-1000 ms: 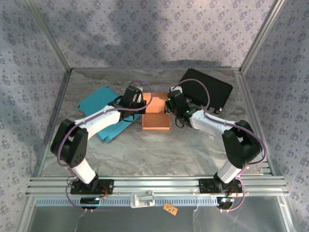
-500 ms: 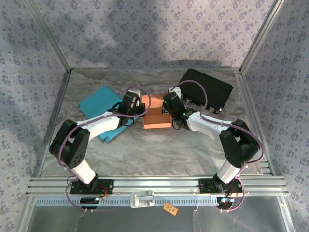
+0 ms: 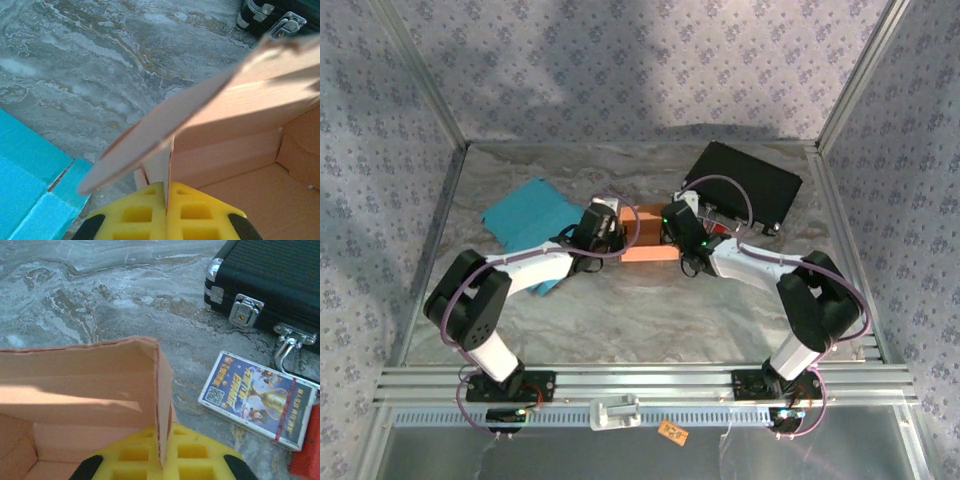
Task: Fold the paper box
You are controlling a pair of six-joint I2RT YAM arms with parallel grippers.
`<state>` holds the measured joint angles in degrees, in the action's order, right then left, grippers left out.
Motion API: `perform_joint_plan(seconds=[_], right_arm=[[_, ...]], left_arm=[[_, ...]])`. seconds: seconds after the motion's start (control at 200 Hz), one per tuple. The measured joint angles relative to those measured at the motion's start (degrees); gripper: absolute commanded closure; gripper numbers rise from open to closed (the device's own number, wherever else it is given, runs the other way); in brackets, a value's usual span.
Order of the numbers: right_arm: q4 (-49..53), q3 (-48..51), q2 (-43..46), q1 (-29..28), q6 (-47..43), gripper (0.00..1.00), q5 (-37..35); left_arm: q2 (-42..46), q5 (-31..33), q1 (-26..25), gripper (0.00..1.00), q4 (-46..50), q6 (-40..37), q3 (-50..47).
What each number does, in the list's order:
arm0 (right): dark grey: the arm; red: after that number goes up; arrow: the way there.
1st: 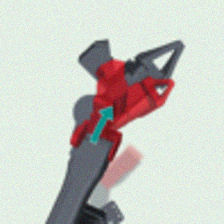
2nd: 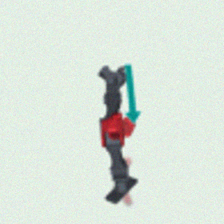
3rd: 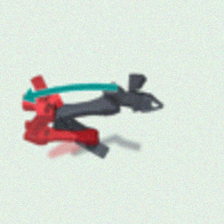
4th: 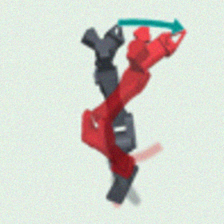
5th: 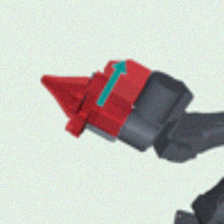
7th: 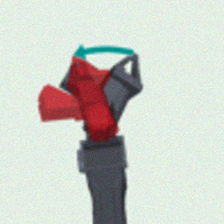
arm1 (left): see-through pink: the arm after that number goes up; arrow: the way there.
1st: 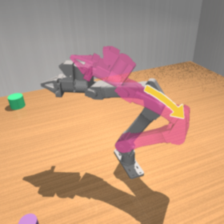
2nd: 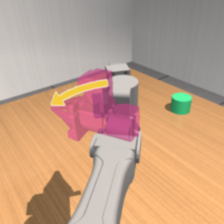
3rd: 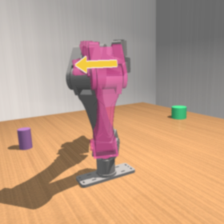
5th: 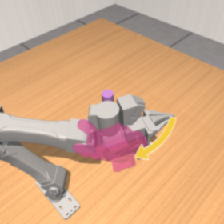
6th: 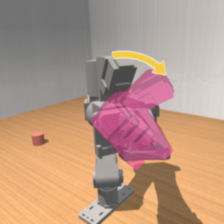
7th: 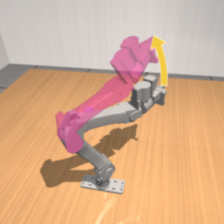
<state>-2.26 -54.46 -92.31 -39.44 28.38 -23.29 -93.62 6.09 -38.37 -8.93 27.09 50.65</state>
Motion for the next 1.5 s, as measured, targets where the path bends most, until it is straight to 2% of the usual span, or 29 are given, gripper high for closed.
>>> perform_joint_plan(seconds=[0.155, 0.29, 0.385, 0.485, 0.56, 0.745, 0.815, 0.894, 0.999, 1.179, 1.324, 1.499], right_arm=[[3.0, 0.0, 1.2, -0.5, 1.8, 0.98, 0.0], [8.6, -0.9, 2.2, -0.6, 5.3, 0.81, 0.8], [13.5, -2.3, 3.6, -0.6, 9.7, 0.6, 2.7], [18.2, -3.1, 7.0, -0.6, 14.5, 0.48, 5.2], [21.0, -3.1, 9.9, -0.6, 18.4, 0.44, 7.2], [26.8, -1.7, 17.7, -0.4, 30.9, 0.45, 12.0], [28.2, -1.2, 20.2, -0.1, 36.7, 0.51, 13.3], [29.9, -2.2, 21.0, 0.5, 44.3, 0.51, 14.7], [33.7, -7.1, 17.9, 1.4, 54.3, 0.51, 17.3], [32.2, -11.5, 12.0, 1.9, 68.5, 0.49, 21.1], [31.0, -16.3, 6.2, 2.7, 73.8, 0.49, 22.5], [29.1, -20.4, 1.5, 4.4, 75.8, 0.51, 23.8]], left_arm=[[0.7, 2.4, -1.4, 1.0, -1.1, 0.0, -1.4], [0.9, 3.8, -2.4, 1.0, -1.2, 0.0, -1.7], [0.9, 4.1, -2.7, 1.0, -1.2, 0.0, -1.7], [0.9, 4.3, -2.7, 1.0, -1.2, 0.0, -1.7], [0.9, 4.2, -2.7, 1.0, -1.2, 0.0, -1.7], [0.7, 4.7, -3.1, 1.0, -1.2, 0.0, -1.7], [0.6, 4.9, -3.3, 1.0, -1.2, 0.0, -1.7], [0.6, 5.1, -3.4, 1.0, -1.2, 0.1, -1.7], [0.6, 5.4, -3.6, 1.0, -1.2, 0.5, -1.7], [0.6, 6.4, -4.5, 1.0, -1.2, 0.7, -1.7], [0.5, 7.1, -4.9, 1.0, -1.2, 0.7, -1.7], [0.5, 7.3, -4.9, 1.0, -1.2, 0.7, -1.7]])
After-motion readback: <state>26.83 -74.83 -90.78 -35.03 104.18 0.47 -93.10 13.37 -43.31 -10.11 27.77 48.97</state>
